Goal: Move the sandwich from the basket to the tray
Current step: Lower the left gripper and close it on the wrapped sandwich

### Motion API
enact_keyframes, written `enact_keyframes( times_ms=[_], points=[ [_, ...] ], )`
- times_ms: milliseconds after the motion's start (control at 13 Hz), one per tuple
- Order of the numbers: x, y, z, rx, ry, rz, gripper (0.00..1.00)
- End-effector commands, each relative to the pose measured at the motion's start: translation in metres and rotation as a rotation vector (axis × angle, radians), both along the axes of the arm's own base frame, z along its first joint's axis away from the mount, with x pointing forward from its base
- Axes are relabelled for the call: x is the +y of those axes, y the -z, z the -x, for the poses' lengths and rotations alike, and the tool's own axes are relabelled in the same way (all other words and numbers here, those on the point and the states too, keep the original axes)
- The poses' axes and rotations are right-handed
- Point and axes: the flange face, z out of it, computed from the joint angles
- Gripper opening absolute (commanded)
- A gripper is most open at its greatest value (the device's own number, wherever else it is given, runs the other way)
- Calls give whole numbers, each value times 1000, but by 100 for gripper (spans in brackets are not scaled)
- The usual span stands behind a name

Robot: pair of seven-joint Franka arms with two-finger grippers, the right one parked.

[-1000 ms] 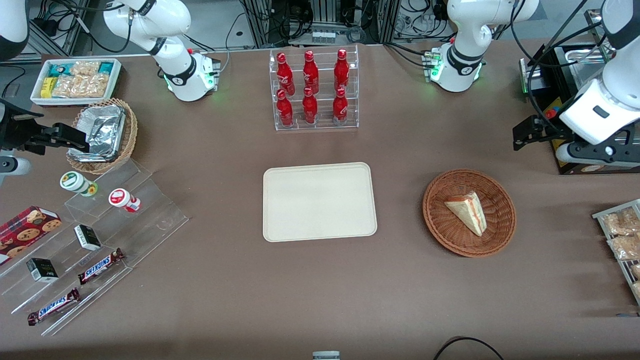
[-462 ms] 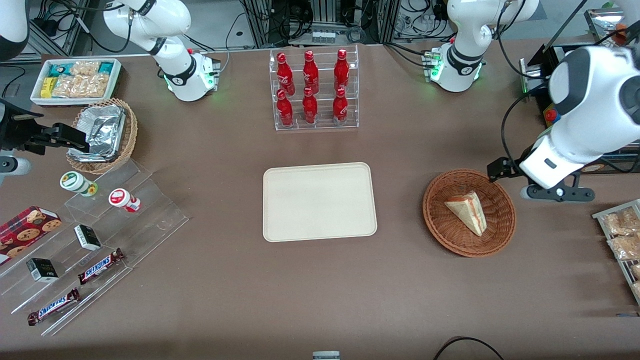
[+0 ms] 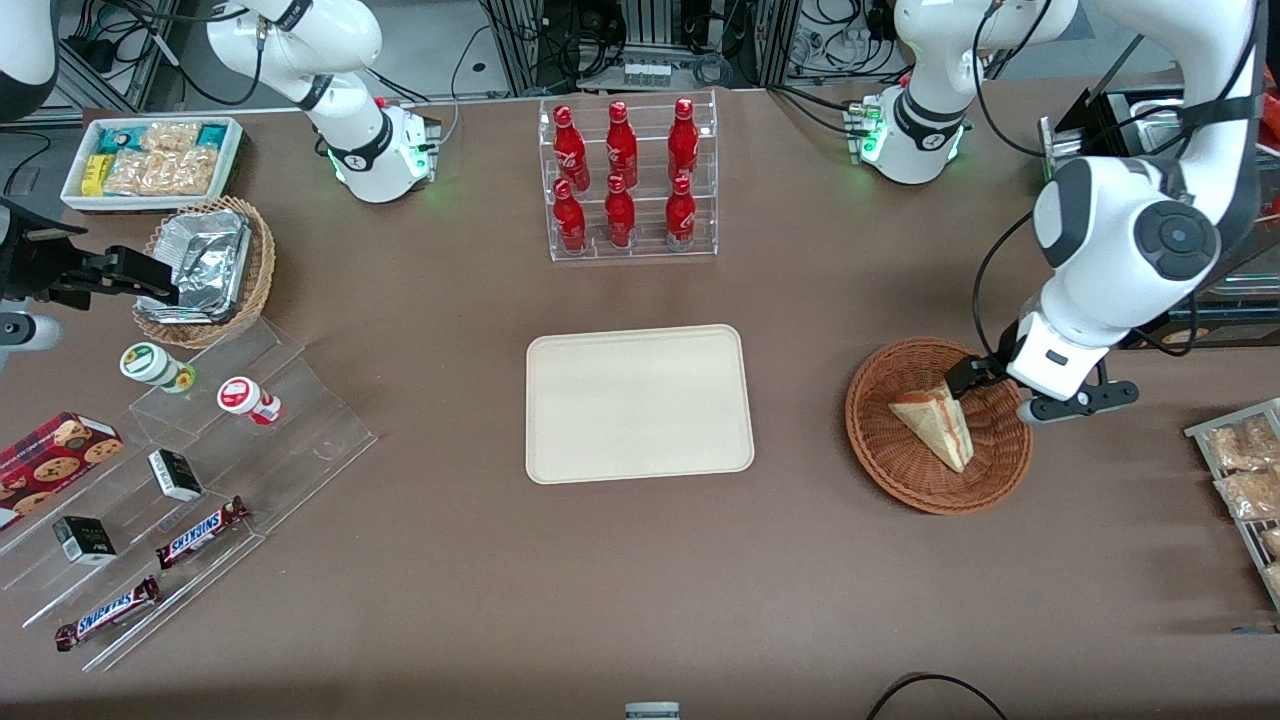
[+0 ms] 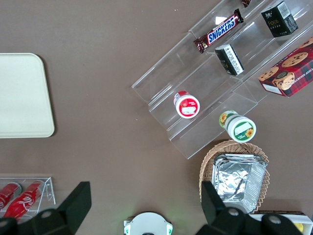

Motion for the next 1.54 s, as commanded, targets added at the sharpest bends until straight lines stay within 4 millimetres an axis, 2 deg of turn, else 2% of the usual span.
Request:
enact_keyframes(
  times_ms=[0, 308, 692, 923, 1385, 1462],
  points=[
    [-1, 8, 15, -40, -140, 13, 100],
    [-10, 22, 20, -49, -274, 31, 100],
    [-12, 63, 25, -33, -275, 32, 100],
    [-11, 78, 22, -34, -277, 35, 100],
    [-9, 119, 18, -37, -284, 44, 100],
    [-10, 123, 18, -35, -285, 45, 85]
  ],
)
